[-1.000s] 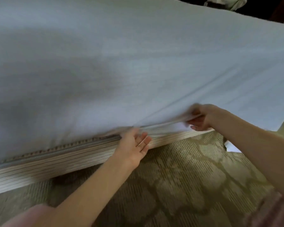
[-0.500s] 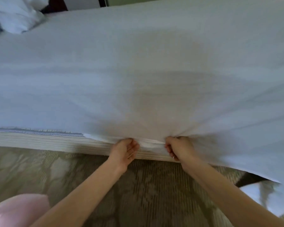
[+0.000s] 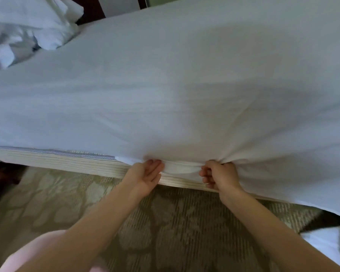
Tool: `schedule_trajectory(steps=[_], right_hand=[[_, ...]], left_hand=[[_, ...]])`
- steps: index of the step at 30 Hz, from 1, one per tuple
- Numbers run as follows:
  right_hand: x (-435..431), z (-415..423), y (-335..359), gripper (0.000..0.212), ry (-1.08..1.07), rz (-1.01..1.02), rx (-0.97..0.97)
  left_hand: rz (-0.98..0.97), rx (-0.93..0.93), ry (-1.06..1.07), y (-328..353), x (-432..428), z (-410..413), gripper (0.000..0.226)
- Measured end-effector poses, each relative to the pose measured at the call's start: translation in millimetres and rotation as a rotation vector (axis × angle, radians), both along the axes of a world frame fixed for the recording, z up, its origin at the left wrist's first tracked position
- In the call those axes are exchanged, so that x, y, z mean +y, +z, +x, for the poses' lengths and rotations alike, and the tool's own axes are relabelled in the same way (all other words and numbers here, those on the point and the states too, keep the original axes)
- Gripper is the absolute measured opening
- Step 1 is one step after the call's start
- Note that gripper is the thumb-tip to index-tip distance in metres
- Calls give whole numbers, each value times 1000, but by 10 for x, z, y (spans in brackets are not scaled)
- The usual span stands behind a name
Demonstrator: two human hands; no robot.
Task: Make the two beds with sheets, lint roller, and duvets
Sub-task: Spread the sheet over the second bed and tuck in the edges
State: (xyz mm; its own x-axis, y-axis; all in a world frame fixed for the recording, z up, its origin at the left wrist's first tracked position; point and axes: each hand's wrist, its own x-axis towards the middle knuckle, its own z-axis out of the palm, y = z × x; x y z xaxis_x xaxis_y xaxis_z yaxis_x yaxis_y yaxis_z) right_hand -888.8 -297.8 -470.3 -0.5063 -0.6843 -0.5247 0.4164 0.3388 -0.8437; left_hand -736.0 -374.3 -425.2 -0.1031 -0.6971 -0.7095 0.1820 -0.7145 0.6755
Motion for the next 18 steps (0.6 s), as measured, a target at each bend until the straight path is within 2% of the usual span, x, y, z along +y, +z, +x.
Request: schedule_trajectory(steps=[2,4,7,9,12,13,15,18], right_hand=[[44,-32,44,18,44,4,-15],[114,-108,118,16,71,2,-136],[287,-308,211,18,-17,-44,-419],[445,-437,245,18,-89,-103,-462],[659,-581,220,101,-152,-214,-449],[695,-589,206,114,-157,-246,-451],[725,-551,208,110,-148,-300,-446],[736,-468,198,68,-148,-386,-473]], left_hand=[[32,28,51,6,-71,-36,33],[27,106,129,2,-117,-104,29],[3,219,191,-42,-147,-120,30],[8,289,195,-48,-141,-82,37],[29,450,224,8,-122,-90,42],[38,499,235,21,-109,-86,44],[65,576,239,11,-87,-57,45],[103,692,171,-21,-119,49,48]])
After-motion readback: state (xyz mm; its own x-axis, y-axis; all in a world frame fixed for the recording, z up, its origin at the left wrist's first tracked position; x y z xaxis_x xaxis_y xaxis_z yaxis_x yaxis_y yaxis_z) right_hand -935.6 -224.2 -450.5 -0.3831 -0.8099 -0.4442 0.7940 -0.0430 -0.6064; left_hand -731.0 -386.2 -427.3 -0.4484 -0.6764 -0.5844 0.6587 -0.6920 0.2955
